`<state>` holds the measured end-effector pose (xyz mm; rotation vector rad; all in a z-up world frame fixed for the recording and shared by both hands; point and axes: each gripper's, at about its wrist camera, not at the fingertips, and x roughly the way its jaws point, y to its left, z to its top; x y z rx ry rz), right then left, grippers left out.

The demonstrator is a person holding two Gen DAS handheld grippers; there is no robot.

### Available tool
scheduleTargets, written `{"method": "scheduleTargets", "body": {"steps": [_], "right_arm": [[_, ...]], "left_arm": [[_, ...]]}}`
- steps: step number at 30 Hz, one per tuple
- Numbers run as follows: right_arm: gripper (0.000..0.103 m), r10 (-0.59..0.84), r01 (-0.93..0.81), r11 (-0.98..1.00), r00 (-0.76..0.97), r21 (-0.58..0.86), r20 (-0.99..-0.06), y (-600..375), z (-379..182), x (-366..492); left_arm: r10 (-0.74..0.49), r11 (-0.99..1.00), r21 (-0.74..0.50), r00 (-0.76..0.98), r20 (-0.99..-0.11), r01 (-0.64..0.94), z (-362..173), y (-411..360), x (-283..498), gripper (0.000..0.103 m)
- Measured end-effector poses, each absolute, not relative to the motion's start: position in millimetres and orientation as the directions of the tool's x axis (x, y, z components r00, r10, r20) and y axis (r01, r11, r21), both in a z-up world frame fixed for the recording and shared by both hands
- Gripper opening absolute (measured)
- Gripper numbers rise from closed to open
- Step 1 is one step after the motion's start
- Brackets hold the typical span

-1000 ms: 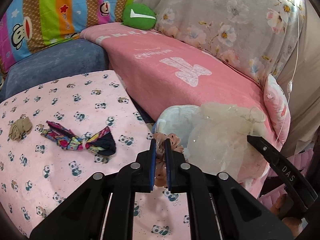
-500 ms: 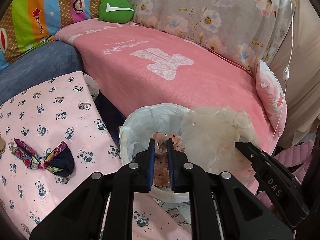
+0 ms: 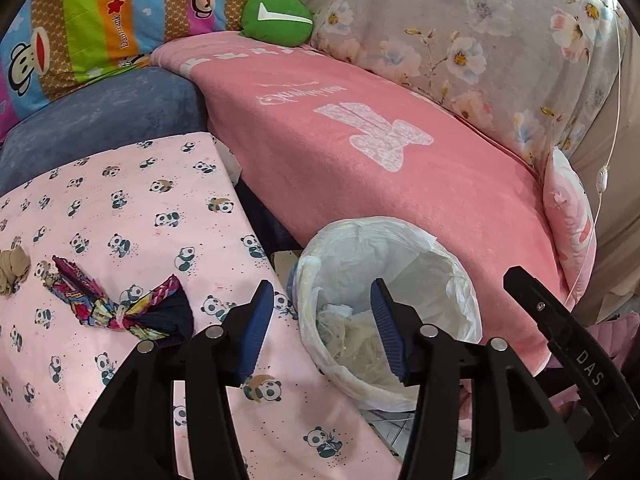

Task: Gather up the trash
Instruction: 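Open both grippers to drop the scrunchie and mesh bag into the bin, then move both grippers back toward the last items on the table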

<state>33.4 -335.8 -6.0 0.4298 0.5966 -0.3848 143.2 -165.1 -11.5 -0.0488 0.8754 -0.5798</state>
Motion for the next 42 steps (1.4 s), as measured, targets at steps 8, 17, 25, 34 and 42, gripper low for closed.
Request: {"method": "scheduleTargets", "body": {"steps": [8,17,25,34,42], "right_arm": [[0.051,-0.164,0.396,0.883,0.764,0.253,-0.624,-292.9,-6.1,41.7],[0.051,-0.08,0.295,0.926,0.764,0.237,-0.64,-237.3,-7.7,59.4],[0.056,-0.027,0.219,0.952,0.758,0.215,-0.652,-191.7,-9.2,76.2],[0.057,0.02,0.146,0.971,0.737,0.189,-0.676,-148.8,-17.1,93.0],[0.06,0.06,0.099,0.978,0.708,0.184,-0.703,-124.3,-31.2,110.7]], "left_arm": [[-0.452,0.881,-0.268,0.529,-0.719,0.389,-16.0,-122.9,143.6,0.048],[-0.393,0.918,-0.268,0.57,-0.722,0.294,-18.2,-64.8,148.7,0.048],[-0.329,0.944,-0.27,0.597,-0.731,0.189,-23.7,-10.9,155.8,0.048],[-0.274,0.957,-0.275,0.614,-0.741,0.095,-33.3,41.2,158.9,0.048],[-0.188,0.966,-0.259,0.628,-0.755,-0.022,-46.7,93.8,170.9,0.055]]}}
